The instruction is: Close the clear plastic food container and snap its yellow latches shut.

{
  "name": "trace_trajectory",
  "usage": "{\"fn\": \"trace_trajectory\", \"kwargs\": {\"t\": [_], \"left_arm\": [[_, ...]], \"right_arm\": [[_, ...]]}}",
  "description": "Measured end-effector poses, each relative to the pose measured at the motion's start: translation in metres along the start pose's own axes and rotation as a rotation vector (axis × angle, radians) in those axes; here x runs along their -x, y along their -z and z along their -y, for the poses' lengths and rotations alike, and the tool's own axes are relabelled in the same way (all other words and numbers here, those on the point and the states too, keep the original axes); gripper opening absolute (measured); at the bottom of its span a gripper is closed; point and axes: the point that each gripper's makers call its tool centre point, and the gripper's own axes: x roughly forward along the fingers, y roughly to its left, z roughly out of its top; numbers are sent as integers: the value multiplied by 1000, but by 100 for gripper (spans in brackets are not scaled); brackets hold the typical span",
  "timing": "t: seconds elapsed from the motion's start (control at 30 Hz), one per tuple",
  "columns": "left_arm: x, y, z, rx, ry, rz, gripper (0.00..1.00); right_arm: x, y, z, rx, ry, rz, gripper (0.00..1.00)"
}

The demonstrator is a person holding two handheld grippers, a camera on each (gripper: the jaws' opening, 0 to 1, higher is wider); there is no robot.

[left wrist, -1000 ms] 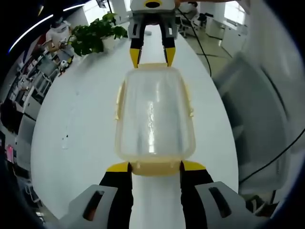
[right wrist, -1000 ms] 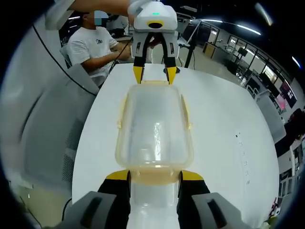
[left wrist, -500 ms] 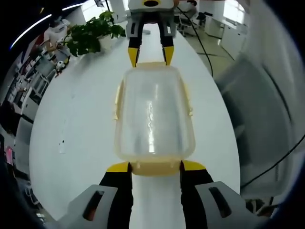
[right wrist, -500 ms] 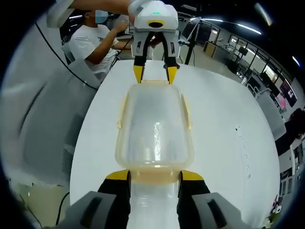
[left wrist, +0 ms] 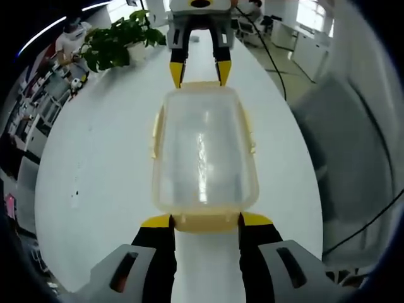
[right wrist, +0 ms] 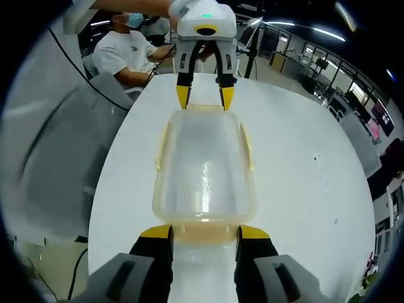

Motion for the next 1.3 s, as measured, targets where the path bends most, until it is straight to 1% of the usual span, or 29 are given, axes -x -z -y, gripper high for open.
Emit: {"fn": "trace_trajectory", "kwargs": {"t": [0.13,0.27,0.43,0.7,1.13,1.3], "left_arm": [[-4,-4,0,1,7,2,36],[-9,-6,-1,1,15,2,36],[-15,-13,-3,6,17,12,36],[-25,-17,-4,12,15,17,36],[-34,-20,-4,14,21,11,36],[-39,-22,-4,15,19,13,36]], "right_arm": [[-2,8,1,-9,-4,-1,36],[-1,12,0,-12,-7,-2,36],[-1,22,3,-11,-9,-14,36],[-1,31,4,1,-12,-36,36],[0,40,4,-2,-13,-40,36],[-2,46,4,0,-15,-49,36]]}}
